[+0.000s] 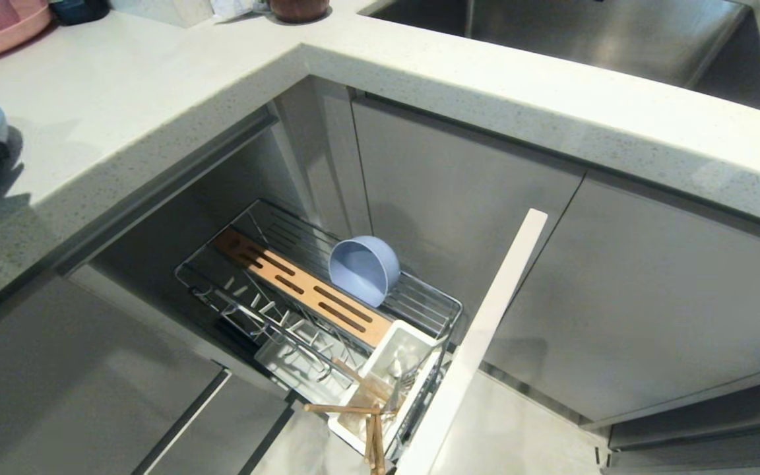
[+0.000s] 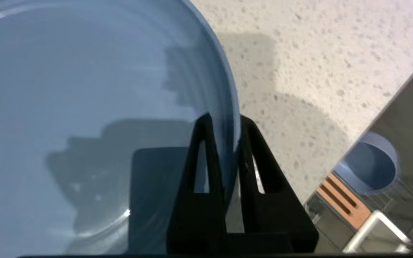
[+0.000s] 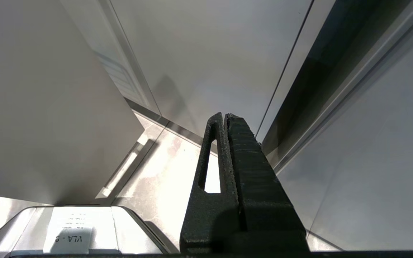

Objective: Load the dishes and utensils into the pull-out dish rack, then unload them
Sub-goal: Pick up the plate and place it in the cupboard

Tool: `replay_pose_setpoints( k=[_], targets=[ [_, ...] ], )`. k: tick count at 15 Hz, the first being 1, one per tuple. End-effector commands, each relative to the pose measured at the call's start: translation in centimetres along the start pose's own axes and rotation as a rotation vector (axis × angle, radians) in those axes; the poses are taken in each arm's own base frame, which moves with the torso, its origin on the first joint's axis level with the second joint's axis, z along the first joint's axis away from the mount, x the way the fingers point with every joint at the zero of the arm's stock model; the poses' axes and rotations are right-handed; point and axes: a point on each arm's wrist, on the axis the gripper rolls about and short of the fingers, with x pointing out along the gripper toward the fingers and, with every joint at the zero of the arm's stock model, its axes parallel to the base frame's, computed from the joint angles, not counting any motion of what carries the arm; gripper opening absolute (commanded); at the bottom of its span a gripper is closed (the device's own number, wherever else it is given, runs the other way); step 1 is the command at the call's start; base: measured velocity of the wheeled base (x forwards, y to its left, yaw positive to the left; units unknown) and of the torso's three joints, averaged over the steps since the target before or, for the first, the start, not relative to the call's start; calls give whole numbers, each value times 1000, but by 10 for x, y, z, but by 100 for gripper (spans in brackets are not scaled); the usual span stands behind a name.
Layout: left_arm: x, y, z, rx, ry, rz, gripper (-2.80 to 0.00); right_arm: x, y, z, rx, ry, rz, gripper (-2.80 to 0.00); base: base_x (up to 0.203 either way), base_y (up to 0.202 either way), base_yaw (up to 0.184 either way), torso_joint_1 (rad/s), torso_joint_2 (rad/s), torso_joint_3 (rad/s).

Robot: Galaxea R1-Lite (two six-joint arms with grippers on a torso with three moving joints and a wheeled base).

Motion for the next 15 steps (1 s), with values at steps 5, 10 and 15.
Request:
replay_pose_setpoints(
  k=[5, 10, 15],
  targets=[
    [-22, 3, 3, -11, -54, -25, -280, 0, 0, 0, 0, -2, 0, -280, 0, 0, 0, 0, 0, 0],
    [-61, 7, 2, -27, -133, -99, -280, 0, 0, 0, 1, -2, 0, -280, 0, 0, 0, 0, 0, 0],
    [-100, 14, 14, -165, -250, -194, -280, 0, 0, 0, 0, -3, 0, -280, 0, 0, 0, 0, 0, 0]
  ],
)
